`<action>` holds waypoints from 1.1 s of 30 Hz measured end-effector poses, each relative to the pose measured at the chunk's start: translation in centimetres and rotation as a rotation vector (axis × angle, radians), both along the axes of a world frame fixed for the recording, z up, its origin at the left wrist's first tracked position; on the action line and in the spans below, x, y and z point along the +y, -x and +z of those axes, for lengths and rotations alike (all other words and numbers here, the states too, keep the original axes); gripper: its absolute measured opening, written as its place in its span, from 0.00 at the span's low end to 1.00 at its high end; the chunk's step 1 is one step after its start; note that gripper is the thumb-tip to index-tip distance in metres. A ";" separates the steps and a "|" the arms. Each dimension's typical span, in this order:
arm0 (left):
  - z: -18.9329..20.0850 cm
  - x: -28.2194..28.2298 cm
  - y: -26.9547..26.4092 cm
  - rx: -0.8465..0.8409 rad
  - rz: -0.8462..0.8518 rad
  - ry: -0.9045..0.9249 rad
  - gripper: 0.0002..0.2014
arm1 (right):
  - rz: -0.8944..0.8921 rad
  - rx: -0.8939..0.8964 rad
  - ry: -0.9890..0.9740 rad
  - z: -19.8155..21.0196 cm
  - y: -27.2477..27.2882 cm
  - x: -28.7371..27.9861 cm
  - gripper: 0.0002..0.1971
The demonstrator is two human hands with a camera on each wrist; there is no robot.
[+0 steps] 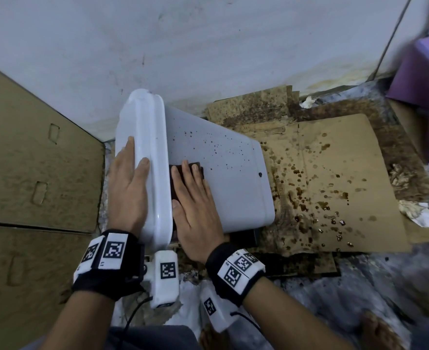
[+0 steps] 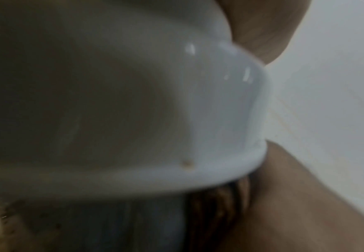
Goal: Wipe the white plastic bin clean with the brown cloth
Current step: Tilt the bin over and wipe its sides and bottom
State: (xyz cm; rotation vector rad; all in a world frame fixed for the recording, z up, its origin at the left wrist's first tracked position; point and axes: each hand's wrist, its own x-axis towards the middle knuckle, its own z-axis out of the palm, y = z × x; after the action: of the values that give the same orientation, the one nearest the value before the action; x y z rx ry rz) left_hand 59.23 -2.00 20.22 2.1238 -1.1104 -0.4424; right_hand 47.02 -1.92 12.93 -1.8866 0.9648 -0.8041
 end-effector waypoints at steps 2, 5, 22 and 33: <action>0.1 0.0 0.0 -0.014 0.000 -0.011 0.26 | 0.008 -0.005 -0.016 0.0 -0.3 -0.7 0.30; 0.1 -0.2 0.1 -0.040 -0.002 -0.033 0.26 | 0.018 -0.016 -0.041 0.1 -1.0 -2.5 0.30; -0.1 0.2 0.0 0.000 0.018 -0.008 0.26 | 0.051 -0.009 -0.038 0.1 -0.8 -2.3 0.30; -0.2 0.1 -0.1 0.002 -0.011 0.005 0.29 | -0.064 0.055 -0.124 -4.2 1.2 -7.5 0.30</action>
State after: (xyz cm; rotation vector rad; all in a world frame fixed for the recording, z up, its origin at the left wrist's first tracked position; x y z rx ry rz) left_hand 59.37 -1.95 20.03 2.1132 -1.1219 -0.4460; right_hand 45.80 -9.39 8.69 -1.7864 1.0891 -0.7161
